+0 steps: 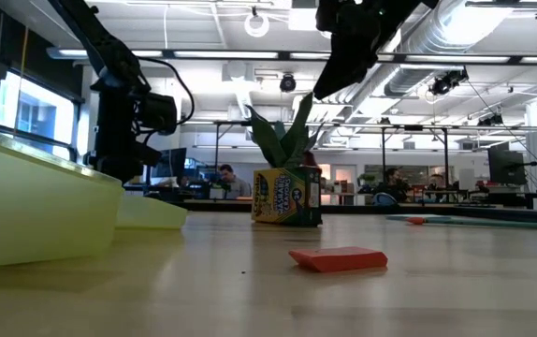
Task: Pack school essentials
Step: Put the green scissors into the yellow supply box
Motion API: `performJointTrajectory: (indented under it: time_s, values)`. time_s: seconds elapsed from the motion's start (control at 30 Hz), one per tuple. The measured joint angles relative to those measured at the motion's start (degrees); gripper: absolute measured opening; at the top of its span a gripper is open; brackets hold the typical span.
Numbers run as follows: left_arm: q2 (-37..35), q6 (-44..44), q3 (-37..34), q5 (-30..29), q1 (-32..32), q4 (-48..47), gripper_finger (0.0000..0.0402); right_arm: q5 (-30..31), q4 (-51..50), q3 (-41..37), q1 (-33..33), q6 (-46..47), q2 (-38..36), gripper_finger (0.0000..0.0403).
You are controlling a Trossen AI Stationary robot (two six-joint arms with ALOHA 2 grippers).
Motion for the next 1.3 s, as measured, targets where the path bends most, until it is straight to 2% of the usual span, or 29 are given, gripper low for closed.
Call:
performJointTrajectory:
  time_s: [0.3, 0.43, 0.73, 0.83, 1.3]
  values:
    - [0.0, 0.0, 0.0, 1.92, 0.02, 0.02, 0.016, -0.01, -0.02, 0.0, 0.0, -0.07, 0.0, 0.0142]
    - [0.03, -0.01, -0.47, 7.09, -0.14, 0.47, 0.0155, -0.02, -0.04, 0.0, 0.0, -0.07, 0.0, 0.0142]
    - [-0.23, -2.68, -2.72, 5.47, -2.24, 1.86, 0.0136, -0.02, -0.07, 0.0, 0.0, -0.07, 0.0, 0.0142]
    - [-0.39, -4.46, -3.4, 3.28, -3.0, 2.95, 0.0122, -0.02, -0.07, 0.0, 0.0, 0.04, 0.0, 0.0142]
    - [-0.28, -4.99, -3.61, 4.38, -4.21, 3.81, 0.0013, -0.02, -0.07, 0.0, 2.77, 1.18, 0.0, 0.0142]
